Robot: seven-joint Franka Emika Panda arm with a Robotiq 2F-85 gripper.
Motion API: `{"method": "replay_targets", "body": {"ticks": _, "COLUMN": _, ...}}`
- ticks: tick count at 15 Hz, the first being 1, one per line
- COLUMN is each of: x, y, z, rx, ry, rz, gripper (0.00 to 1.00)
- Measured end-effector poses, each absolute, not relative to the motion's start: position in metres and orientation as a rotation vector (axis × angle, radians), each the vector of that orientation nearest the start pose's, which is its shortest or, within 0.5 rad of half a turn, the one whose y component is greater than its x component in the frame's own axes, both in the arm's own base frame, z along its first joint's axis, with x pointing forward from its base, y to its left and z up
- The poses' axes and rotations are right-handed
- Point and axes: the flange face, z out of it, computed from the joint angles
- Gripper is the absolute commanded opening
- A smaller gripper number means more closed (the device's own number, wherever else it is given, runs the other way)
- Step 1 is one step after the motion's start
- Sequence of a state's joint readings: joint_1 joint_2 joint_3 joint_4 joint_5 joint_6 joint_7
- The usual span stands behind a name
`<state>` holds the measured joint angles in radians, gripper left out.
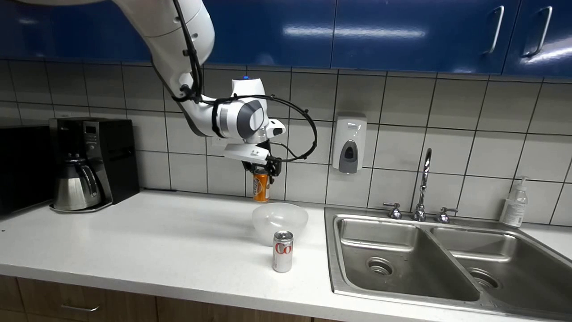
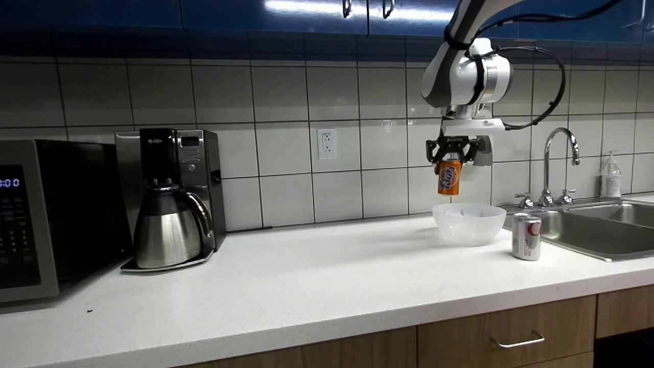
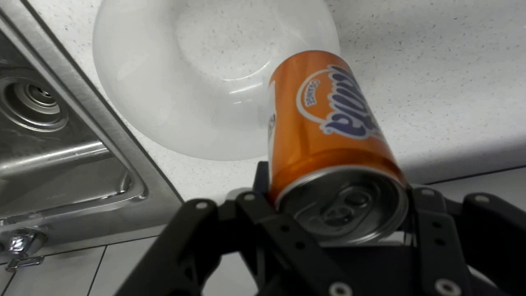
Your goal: Pick up the orange canned drink from the clear bowl and place it on the white kitchen counter
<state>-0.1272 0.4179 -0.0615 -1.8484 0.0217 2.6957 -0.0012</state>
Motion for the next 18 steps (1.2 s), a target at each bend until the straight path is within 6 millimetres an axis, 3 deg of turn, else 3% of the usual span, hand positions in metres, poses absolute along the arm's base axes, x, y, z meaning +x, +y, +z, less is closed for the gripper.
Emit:
{"method": "replay_targets", "body": {"ticks": 6, "x": 0.649, "y": -0.092, "z": 0.346, "rx": -3.093, "ry": 0.242, "rz": -0.641, "gripper": 0.36}}
{"method": "replay_targets", "body": {"ticks": 12, "x": 0.63, "y": -0.058, "z": 0.326, "rx": -3.078, "ry": 0.192, "rz": -0.558, "gripper": 0.36}}
{"method": "replay_targets", "body": {"ticks": 18, "x": 0.611, "y": -0.038, "z": 0.303, "rx": -3.084, "ry": 0.15, "rz": -0.472, "gripper": 0.36}}
